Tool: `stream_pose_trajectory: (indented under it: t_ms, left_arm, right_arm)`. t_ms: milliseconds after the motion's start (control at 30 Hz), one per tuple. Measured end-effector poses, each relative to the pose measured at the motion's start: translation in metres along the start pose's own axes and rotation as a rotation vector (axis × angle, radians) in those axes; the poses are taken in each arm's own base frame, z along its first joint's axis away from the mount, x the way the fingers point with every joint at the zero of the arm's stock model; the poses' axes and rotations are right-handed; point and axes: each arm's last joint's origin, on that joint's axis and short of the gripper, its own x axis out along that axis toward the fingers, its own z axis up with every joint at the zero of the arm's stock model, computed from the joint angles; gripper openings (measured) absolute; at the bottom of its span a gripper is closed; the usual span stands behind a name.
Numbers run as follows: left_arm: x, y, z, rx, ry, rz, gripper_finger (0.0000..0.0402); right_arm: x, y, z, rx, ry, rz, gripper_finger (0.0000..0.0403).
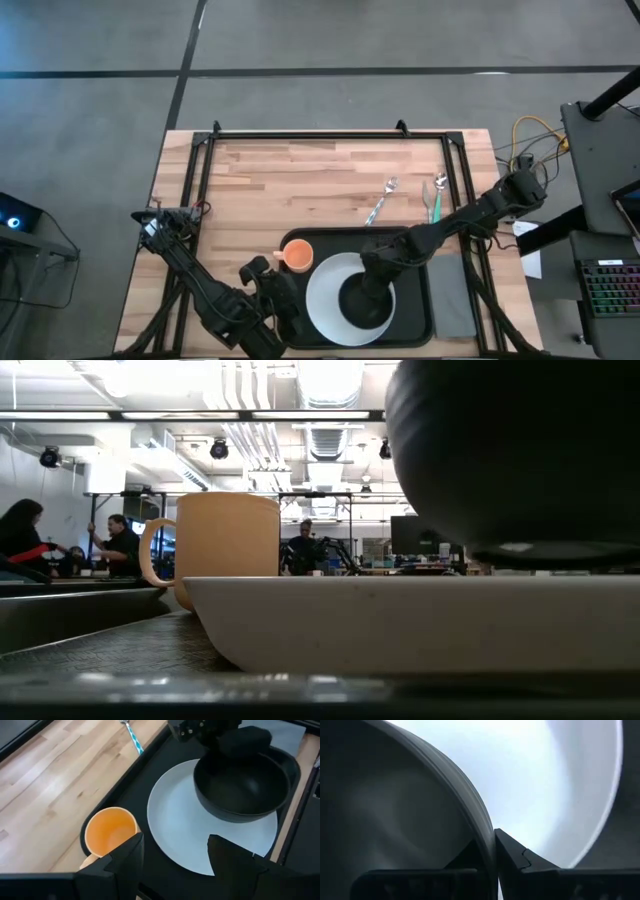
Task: Set up tray
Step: Put the black bowl on top of the white plate on the black serving tray
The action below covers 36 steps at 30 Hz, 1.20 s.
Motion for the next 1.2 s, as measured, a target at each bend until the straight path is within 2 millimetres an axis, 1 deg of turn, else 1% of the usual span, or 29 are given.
stream_pose_trajectory:
  t_ms: [200, 367, 533, 767, 867, 1100, 1200]
  left_arm:
    - [0.0061, -0.0026, -0.005, -0.002, -0.001, -0.002, 0.0199]
    - [0.0074, -0.0031, -0.0061, -0.002, 0.0, -0.001, 0.0199]
    - [0.0074, -0.003, -0.0061, -0.001, 0.0, -0.001, 0.0199]
    - [0.0074, -0.003, -0.0061, 0.004, 0.0, 0.0, 0.0199]
    - [0.0074, -0.003, -0.0061, 0.008, 0.0, 0.0, 0.0199]
    - [0.0074, -0.003, -0.0061, 0.009, 0.0, 0.0, 0.0199]
    - [0.0074, -0.0029, -0.0061, 0.009, 0.0, 0.0, 0.0199]
  right_arm:
    - [0.0, 0.0014, 0.0006, 0.014, -0.007, 0.014, 0.0013]
    - [0.0, 0.0016, 0.0009, 0.014, -0.015, 0.014, 0.0013]
    - [-0.0003, 0.0026, 0.0043, 0.048, -0.094, 0.007, 0.0013]
    - [-0.0004, 0.001, 0.0077, 0.053, -0.141, -0.013, 0.0018]
    - [-0.0003, 0.001, 0.0076, 0.044, -0.142, -0.015, 0.0043]
    - [-0.0003, 0.0012, 0.008, 0.048, -0.15, -0.013, 0.0131]
    - [-0.0018, 0.0011, 0.0085, 0.044, -0.173, -0.02, 0.0157]
